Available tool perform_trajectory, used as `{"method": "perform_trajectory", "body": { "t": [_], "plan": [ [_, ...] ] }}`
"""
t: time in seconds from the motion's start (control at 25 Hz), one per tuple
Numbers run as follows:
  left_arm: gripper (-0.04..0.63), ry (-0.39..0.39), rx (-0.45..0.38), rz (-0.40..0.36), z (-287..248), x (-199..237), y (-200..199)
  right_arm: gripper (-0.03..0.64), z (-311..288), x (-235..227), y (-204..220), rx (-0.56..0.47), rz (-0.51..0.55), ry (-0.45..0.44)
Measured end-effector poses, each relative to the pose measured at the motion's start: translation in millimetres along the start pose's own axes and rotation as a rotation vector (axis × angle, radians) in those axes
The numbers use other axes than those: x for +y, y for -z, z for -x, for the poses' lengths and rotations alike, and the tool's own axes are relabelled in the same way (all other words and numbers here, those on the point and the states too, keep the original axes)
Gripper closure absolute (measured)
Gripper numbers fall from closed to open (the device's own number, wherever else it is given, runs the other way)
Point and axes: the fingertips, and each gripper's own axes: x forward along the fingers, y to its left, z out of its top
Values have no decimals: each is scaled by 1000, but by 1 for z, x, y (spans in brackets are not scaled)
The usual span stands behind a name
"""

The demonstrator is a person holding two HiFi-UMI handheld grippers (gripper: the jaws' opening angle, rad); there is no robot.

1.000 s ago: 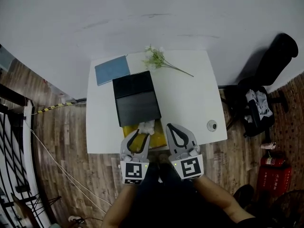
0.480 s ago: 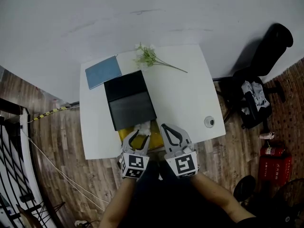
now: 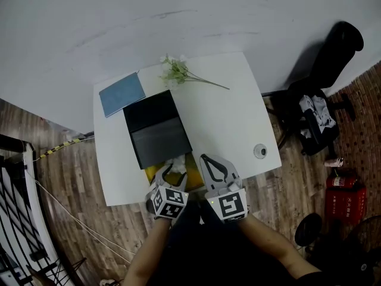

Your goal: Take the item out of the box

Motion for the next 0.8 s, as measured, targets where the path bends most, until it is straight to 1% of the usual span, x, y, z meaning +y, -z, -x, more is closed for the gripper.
{"method": "perform_trajectory", "body": {
  "t": [0.12,0.36,0.44,0.52,0.6,0.8],
  "plan": [
    [347,23,56,-18,-9,-2,4,606,-1,-4,1,4,2,4],
    [346,43,147,-66,-22,-6,10,606,-1,-7,1,3,1,0],
    [347,47,165,-84,-24,-6,11,606,-1,-8,0,5,1,1],
    [359,46,173,-101,-25,-6,13,606,-1,-9,1,8,-1,3],
    [394,40,177,-108,-26,-5,14,606,-3,-9,2,12,3,2],
    [443,41,190,-120,-27,-5,16,606,-5,-7,3,11,2,-4]
  ]
}}
